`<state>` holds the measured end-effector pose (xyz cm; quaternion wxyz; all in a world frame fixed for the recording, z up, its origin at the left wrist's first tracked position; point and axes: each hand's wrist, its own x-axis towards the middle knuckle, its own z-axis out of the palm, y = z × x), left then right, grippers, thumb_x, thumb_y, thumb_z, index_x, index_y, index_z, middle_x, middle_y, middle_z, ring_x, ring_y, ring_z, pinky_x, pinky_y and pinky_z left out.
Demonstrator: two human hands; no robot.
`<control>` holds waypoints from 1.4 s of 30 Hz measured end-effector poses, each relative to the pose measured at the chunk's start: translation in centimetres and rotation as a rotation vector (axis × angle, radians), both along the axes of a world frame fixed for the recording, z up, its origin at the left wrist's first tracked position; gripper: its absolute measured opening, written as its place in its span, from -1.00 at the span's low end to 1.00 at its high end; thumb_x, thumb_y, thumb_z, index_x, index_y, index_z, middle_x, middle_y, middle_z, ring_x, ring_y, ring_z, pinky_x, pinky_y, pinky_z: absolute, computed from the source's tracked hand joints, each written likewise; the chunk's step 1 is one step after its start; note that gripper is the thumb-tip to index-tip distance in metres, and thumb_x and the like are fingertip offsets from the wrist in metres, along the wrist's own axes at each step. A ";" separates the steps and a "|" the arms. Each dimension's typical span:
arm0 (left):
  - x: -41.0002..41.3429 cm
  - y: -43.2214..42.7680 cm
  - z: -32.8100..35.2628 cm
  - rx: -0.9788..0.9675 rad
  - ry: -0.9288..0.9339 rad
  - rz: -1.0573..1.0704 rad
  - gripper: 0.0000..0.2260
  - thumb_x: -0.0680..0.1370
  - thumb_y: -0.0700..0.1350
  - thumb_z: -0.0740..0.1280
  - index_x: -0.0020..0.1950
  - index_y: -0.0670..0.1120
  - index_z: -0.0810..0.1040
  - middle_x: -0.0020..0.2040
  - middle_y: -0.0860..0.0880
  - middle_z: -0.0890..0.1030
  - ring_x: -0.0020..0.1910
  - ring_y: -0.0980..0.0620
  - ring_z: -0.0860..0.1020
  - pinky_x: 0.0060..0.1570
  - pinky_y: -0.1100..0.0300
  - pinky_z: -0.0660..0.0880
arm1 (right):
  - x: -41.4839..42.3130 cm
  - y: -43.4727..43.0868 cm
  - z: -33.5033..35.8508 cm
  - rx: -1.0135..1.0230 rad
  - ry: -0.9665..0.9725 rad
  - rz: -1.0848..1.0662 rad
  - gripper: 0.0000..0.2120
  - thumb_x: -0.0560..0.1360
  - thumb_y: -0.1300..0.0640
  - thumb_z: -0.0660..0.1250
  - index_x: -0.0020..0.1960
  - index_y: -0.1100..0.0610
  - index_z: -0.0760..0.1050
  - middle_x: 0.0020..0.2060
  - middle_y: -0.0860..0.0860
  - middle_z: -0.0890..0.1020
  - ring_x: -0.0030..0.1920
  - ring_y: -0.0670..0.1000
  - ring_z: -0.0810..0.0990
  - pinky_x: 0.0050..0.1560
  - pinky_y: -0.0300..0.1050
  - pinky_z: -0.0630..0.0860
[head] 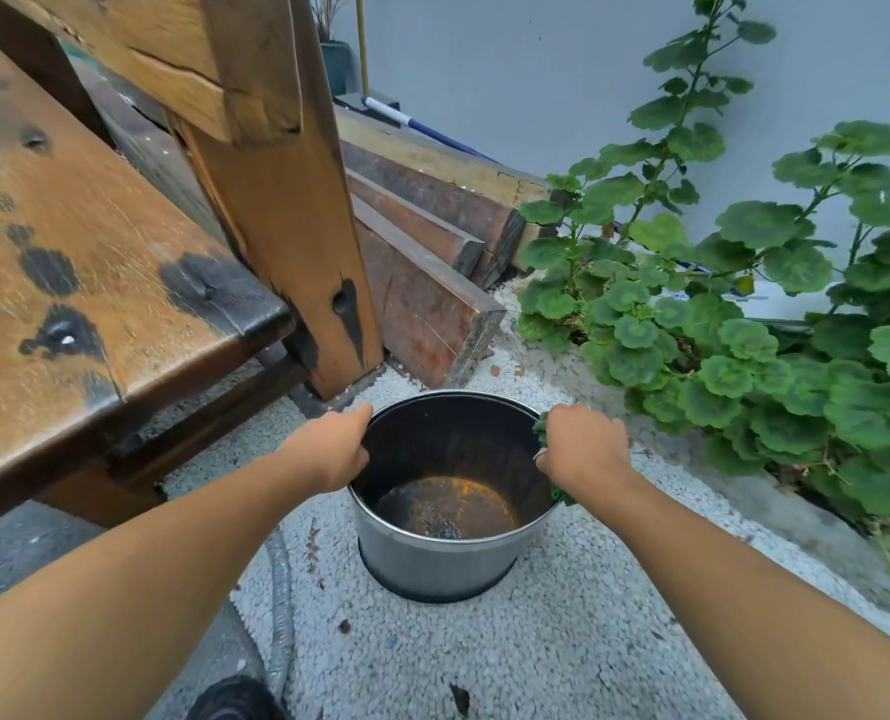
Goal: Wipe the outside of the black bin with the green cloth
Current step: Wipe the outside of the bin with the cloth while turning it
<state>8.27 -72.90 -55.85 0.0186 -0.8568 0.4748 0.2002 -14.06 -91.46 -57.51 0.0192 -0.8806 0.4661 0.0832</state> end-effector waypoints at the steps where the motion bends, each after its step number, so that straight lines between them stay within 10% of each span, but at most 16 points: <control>1: 0.3 -0.3 0.3 -0.025 -0.022 -0.001 -0.85 0.53 -0.16 0.20 0.08 -0.12 0.31 -0.02 -0.24 0.57 -0.08 -0.28 0.56 -0.10 -0.10 0.53 | 0.2 -0.3 0.3 -0.009 -0.015 -0.006 -0.73 0.43 -0.05 0.48 -0.15 0.04 0.41 -0.06 0.05 0.65 -0.01 0.15 0.64 -0.03 0.02 0.36; 9: 2.7 -3.1 -0.2 -0.108 -0.113 0.089 -0.89 0.55 -0.17 0.15 0.04 -0.06 0.26 -0.13 -0.17 0.58 -0.21 -0.24 0.54 -0.19 -0.08 0.54 | 4.4 -4.0 1.3 -0.100 -0.052 0.006 -0.54 0.44 -0.11 0.49 0.22 0.12 0.52 0.14 0.10 0.61 0.18 0.19 0.58 0.12 0.07 0.47; 21: 4.4 -5.5 -3.8 -0.065 -0.190 0.203 -0.71 0.56 -0.29 0.13 0.22 -0.04 0.21 -0.23 -0.12 0.50 -0.30 -0.17 0.50 -0.33 -0.03 0.40 | 6.4 -5.6 -3.1 0.026 -0.275 -0.134 -0.60 0.41 0.00 0.49 0.15 0.16 0.48 0.07 0.14 0.58 0.06 0.25 0.61 -0.13 0.03 0.50; 27: 2.1 -5.8 -1.2 0.197 -0.270 0.167 -0.38 0.54 -0.30 0.21 0.55 -0.20 0.02 0.25 -0.20 0.54 0.13 -0.19 0.57 -0.08 -0.01 0.46 | 6.0 -5.0 -0.3 0.144 -0.167 -0.141 -0.65 0.43 -0.07 0.47 0.04 0.10 0.42 0.04 0.10 0.62 0.02 0.18 0.64 -0.22 -0.07 0.44; 29: 0.8 -5.4 1.1 0.248 -0.228 0.145 -0.47 0.53 -0.25 0.28 0.49 -0.20 0.24 0.30 -0.18 0.48 0.22 -0.19 0.55 0.02 0.00 0.50 | 5.0 -4.1 2.4 0.170 -0.204 -0.169 -0.68 0.41 -0.06 0.44 0.04 0.08 0.45 -0.04 0.06 0.64 -0.04 0.17 0.64 -0.25 -0.09 0.44; 35: -3.8 -2.6 13.3 0.132 0.125 0.175 -0.80 0.56 -0.20 0.22 0.05 -0.28 0.56 0.02 -0.28 0.63 0.00 -0.25 0.62 -0.11 -0.02 0.54 | 2.0 1.0 14.9 0.452 -0.425 -0.167 -0.71 0.37 -0.09 0.43 -0.12 0.06 0.41 -0.27 -0.04 0.56 -0.29 -0.04 0.54 -0.42 -0.13 0.31; 39: -9.2 -0.6 23.6 -0.216 0.773 0.587 -0.73 0.63 -0.14 0.22 -0.07 -0.33 0.56 -0.23 -0.27 0.57 -0.33 -0.15 0.57 -0.34 0.11 0.49 | 0.0 5.5 24.5 0.723 -0.606 -0.238 -0.78 0.42 -0.04 0.48 -0.11 -0.01 0.47 -0.21 -0.08 0.60 -0.22 -0.12 0.57 -0.31 -0.14 0.47; 42: -14.3 1.7 32.7 -0.404 1.269 0.924 -0.68 0.67 -0.04 0.18 0.08 -0.27 0.58 -0.14 -0.19 0.65 -0.19 -0.14 0.64 -0.18 0.04 0.60 | -2.7 9.7 33.2 0.915 -0.677 -0.308 -0.79 0.43 -0.02 0.47 -0.04 0.03 0.52 -0.12 0.01 0.66 -0.10 0.02 0.66 -0.05 0.03 0.63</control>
